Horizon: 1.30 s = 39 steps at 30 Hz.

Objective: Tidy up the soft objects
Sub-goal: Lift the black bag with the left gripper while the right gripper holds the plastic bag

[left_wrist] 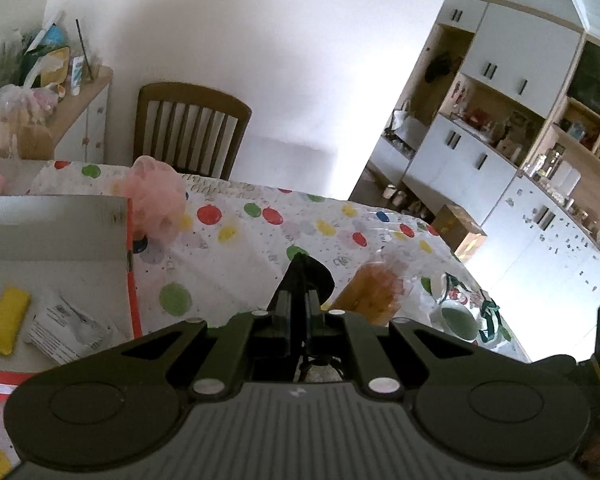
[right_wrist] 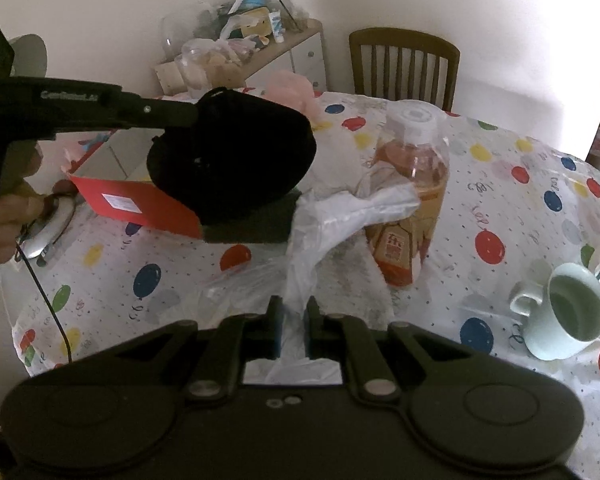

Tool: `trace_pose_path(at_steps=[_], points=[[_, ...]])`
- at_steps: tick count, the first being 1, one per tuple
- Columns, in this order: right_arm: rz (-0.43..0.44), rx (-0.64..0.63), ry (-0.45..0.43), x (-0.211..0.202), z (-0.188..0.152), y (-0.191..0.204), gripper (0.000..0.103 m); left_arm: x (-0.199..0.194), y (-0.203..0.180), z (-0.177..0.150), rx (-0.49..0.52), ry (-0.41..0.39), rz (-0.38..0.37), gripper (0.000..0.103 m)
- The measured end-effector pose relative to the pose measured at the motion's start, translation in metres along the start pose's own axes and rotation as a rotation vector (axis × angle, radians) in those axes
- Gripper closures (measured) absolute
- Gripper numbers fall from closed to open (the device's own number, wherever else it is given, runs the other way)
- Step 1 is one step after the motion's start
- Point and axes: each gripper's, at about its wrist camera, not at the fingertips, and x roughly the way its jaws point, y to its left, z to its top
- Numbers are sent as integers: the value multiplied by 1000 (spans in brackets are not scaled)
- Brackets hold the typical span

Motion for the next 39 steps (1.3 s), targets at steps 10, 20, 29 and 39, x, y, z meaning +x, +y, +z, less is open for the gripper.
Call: trace_pose_path(at_steps=[10,20,29,39], points=[[-3,-21,-14,1,12,10,94,-28,6,27,-11,-82,-41,97],[-9,-23,-23,2,18,14,94,-21,10,33,-41,-47,-81,99],[-11,-28,-14,5,17,13,94,2,11,10,8,47,-66,99],[6,-100,65,-1,-1,13,94,18,7,-47,170,175,-46,99]])
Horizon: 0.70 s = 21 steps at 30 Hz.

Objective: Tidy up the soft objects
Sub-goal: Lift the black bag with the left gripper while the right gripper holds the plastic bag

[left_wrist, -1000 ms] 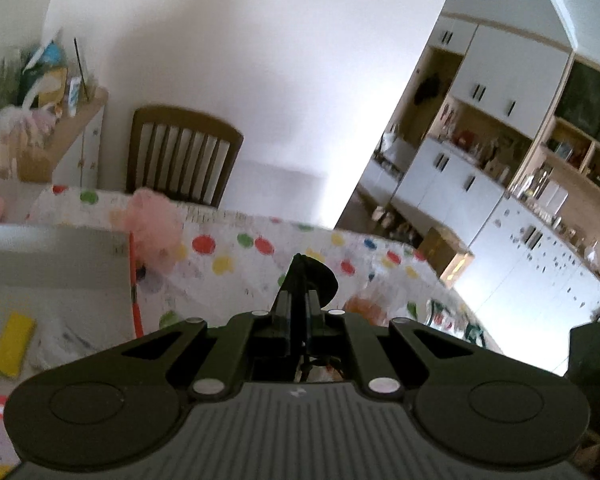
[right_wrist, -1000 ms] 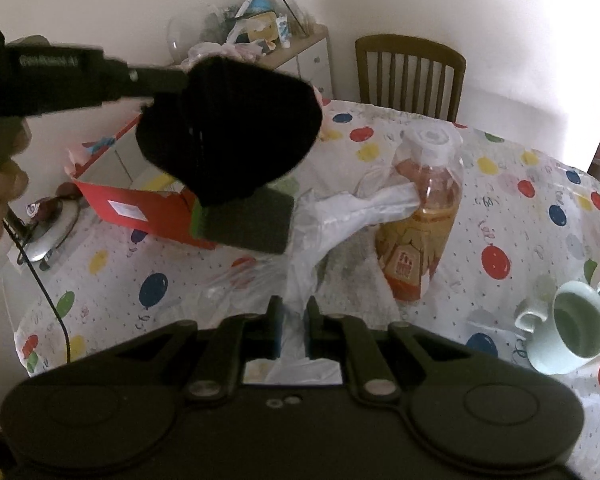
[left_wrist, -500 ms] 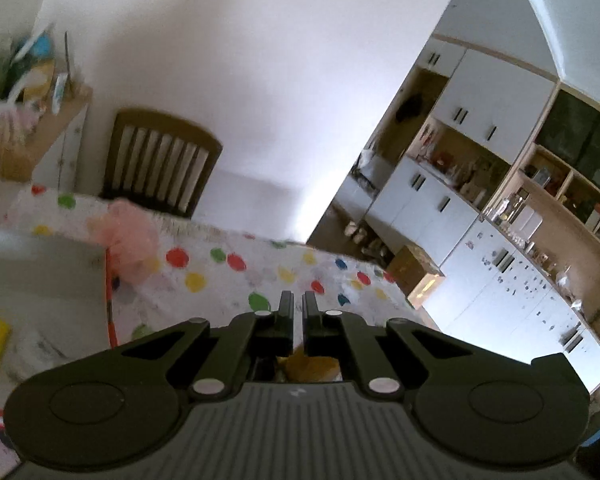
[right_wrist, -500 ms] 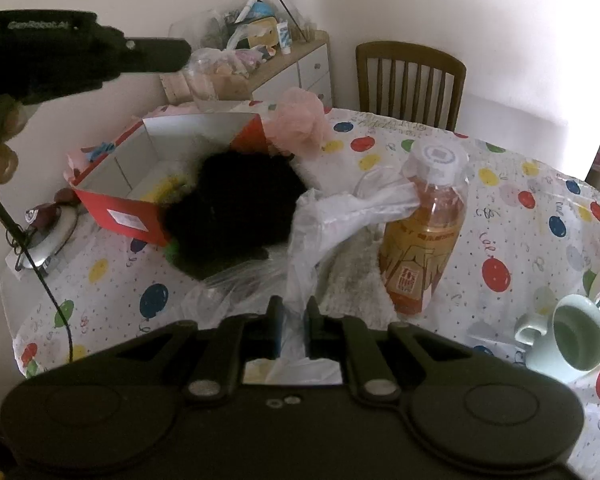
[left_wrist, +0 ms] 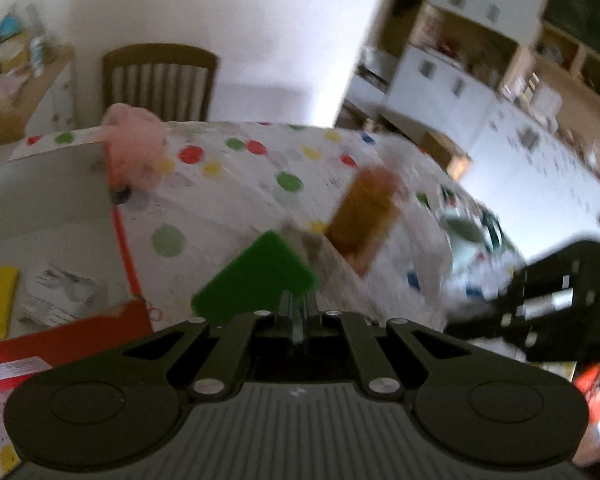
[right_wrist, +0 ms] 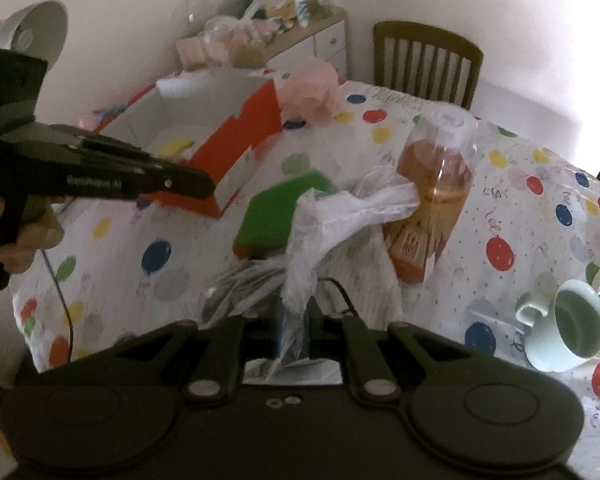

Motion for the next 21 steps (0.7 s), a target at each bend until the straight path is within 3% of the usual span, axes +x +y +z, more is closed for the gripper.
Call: trace_pose_path(at_steps=[8,11,14,15,16,21], points=[[-16,19,65,2,-24,-10,94,29,-19,-38,50,123,-21,98],[-14,30,74,2,-31,-13,94,41,-19,-46,37,156,-17,90],[-12,39,84,3,-37,-15,94,53,-18,-52,29,188,0,55],[-13,39,86,4,-38,-15,94,56,-19,-53,29,188,14,30],[-12,39,87,4,-39,-16,94,58,-20,-55,30,185,29,22],[-16,46,96,2,-45,-20,93,71,-25,-60,42,188,47,20]])
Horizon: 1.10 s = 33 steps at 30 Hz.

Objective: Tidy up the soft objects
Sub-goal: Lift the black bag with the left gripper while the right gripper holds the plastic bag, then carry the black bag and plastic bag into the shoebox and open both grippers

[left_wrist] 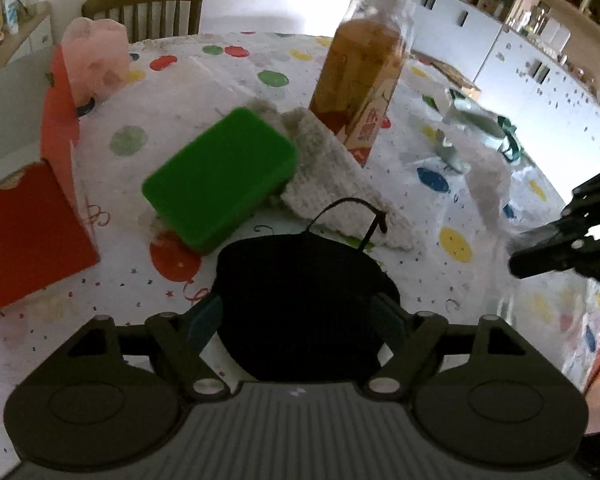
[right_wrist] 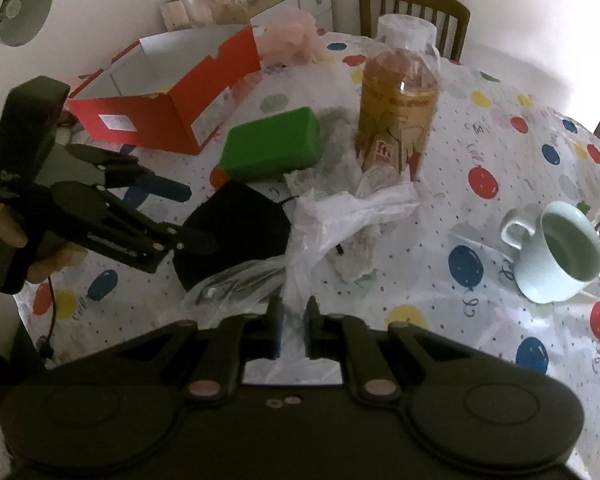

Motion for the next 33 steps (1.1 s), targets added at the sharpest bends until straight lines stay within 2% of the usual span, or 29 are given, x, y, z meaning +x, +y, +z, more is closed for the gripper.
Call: trace_pose_path(at_steps=[3,5,14,17,19,21,25,33], points=[[-1,11,6,2,-3,-3,93,13,-6,-3,32,29,34,19],[-1,13,10,3,-5,-4,93,22,-4,-6,15,48,54,19],[-5,26,24,8,-9,-8,93,31,-6,-16,-21,23,126,20],[-6,26,30,11,-10,-7,93,29,-11,-16,-16,10,123,41],[-6,24,31,12,-10,-7,93,27,-14,-16,-18,14,99,62],[-4,24,31,12,-11,-7,93,25,-18,-16,-9,15,79,69],[-2,22,30,13,-10,-7,93,21,-22,-15,-17,9,78,73],[13,1,15,8,-2,4,93,-7,-16,-7,-59,-29,57,73]])
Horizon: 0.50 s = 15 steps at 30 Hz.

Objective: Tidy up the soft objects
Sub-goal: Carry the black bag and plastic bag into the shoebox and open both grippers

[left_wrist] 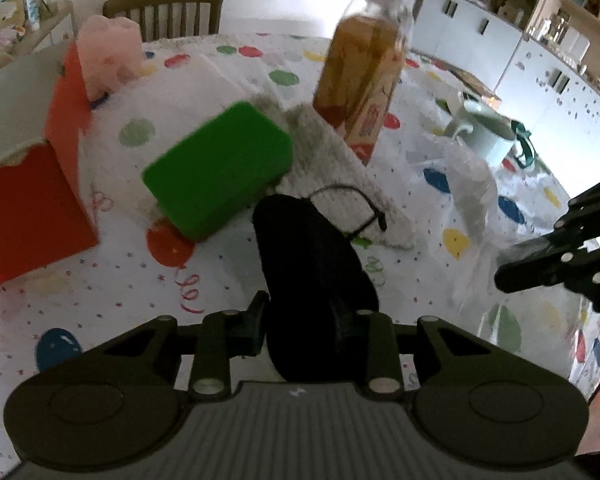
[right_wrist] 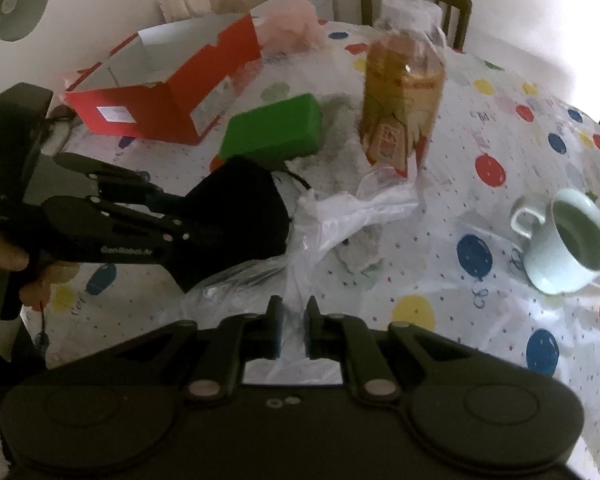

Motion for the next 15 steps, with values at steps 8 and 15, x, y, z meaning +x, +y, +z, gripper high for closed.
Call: trace_pose_path(at_steps=[8,15], points=[[13,-55,-32,-6,24,17,93,-47,23,15,-47,-102,10,75],[32,-125,-55,-7,57,38,93,-87,51,33,-95,-190,66,75]])
